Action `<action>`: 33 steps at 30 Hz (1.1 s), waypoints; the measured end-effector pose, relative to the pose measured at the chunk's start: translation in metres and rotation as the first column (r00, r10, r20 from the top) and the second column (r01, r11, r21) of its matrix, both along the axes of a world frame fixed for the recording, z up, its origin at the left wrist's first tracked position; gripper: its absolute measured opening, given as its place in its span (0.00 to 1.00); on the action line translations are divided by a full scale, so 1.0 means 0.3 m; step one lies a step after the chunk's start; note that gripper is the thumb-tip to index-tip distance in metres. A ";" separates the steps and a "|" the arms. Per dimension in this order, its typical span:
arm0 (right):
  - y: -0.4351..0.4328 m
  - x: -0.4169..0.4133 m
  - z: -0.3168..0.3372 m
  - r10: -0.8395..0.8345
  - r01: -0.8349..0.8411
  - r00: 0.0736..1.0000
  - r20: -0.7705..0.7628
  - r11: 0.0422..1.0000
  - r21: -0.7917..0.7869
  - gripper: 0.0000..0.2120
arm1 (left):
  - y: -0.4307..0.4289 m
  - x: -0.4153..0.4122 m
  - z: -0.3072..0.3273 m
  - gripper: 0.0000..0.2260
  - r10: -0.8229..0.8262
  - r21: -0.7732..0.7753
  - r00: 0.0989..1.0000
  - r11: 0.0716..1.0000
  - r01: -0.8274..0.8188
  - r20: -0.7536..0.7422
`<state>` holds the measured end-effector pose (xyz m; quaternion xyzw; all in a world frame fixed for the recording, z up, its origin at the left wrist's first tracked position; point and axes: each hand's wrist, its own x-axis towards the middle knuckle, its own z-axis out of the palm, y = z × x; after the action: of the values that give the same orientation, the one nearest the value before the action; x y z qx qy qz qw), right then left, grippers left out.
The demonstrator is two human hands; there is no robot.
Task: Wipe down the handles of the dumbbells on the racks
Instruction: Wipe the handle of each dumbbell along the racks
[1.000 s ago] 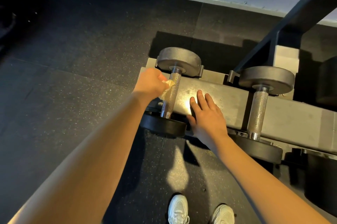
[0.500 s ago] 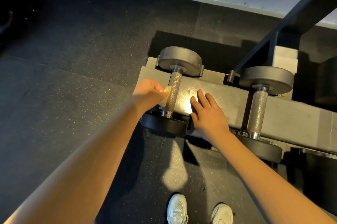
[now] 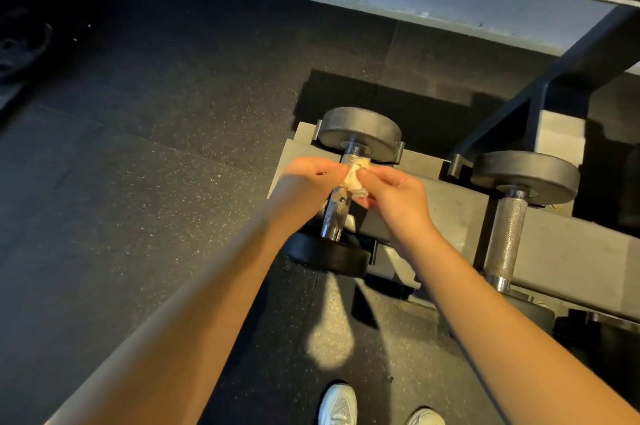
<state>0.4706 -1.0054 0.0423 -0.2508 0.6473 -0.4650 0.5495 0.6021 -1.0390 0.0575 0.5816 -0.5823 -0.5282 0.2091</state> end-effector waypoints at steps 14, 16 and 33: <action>-0.066 0.054 -0.089 -0.166 0.121 0.871 -0.462 0.985 -0.126 0.03 | 0.011 0.079 -0.121 0.19 -0.161 0.051 0.805 0.986 0.161 0.570; -0.041 0.057 -0.089 -0.125 0.086 0.890 -0.439 0.990 -0.107 0.03 | 0.019 0.076 -0.128 0.20 -0.117 0.049 0.805 0.993 0.108 0.581; -0.015 0.072 -0.100 -0.109 0.062 0.885 -0.453 0.991 -0.116 0.04 | 0.050 0.055 -0.063 0.19 -0.102 0.047 0.800 0.995 0.092 0.591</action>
<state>0.4921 -1.0098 0.0124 -0.3512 0.7454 -0.4477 0.3471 0.6186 -1.0239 0.0387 0.6884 -0.6430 -0.3352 -0.0149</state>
